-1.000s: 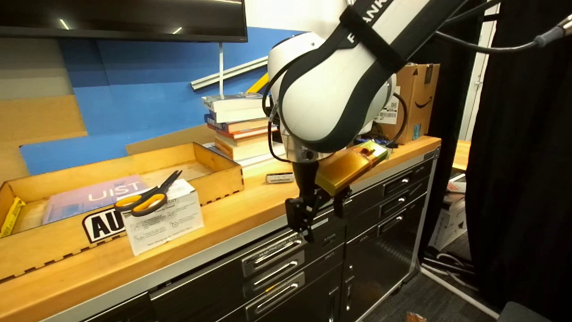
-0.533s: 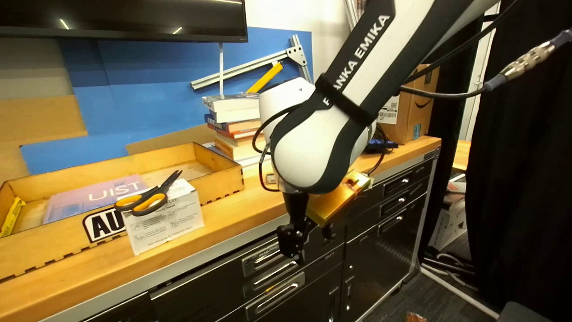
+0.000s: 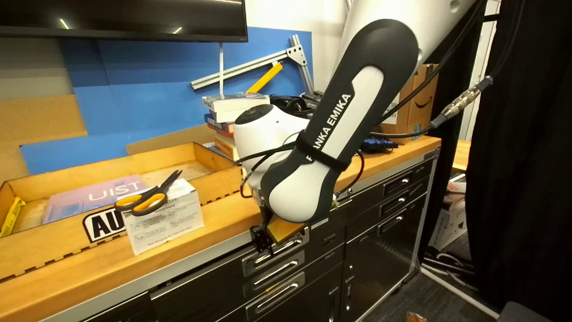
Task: Pick up the blue object from the counter and put it in the open drawer and close it
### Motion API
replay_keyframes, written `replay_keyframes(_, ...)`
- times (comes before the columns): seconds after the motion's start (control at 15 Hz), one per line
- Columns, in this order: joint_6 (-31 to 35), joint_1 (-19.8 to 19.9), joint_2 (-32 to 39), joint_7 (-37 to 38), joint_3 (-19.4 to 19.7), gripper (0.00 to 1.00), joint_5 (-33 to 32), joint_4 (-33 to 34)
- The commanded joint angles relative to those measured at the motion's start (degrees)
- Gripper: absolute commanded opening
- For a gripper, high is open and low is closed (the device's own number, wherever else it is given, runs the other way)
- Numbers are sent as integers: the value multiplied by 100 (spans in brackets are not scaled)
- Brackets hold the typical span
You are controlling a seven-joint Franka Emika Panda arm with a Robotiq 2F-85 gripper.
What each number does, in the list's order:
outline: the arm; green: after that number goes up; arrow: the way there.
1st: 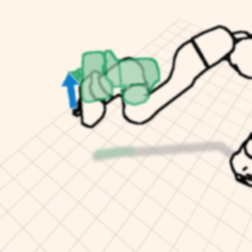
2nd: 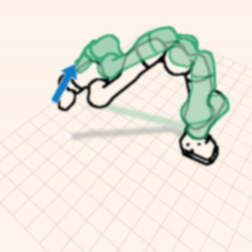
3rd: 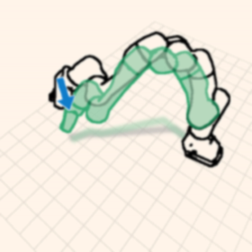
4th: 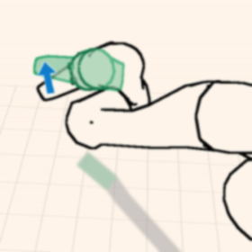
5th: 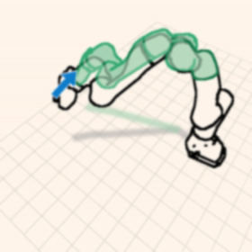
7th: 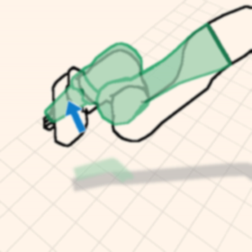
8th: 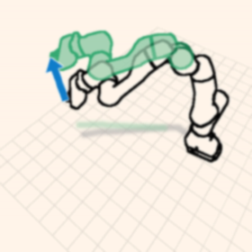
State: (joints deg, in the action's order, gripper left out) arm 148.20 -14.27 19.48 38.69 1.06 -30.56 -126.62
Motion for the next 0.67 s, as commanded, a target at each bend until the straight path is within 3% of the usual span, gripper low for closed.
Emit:
replay_keyframes(0.0,69,-382,492,859,418,100,-428,648)
replay_keyframes(0.47,-11,-686,642,2011,631,100,-1114,893)
replay_keyframes(0.6,-177,-557,399,1810,485,100,-1086,671)
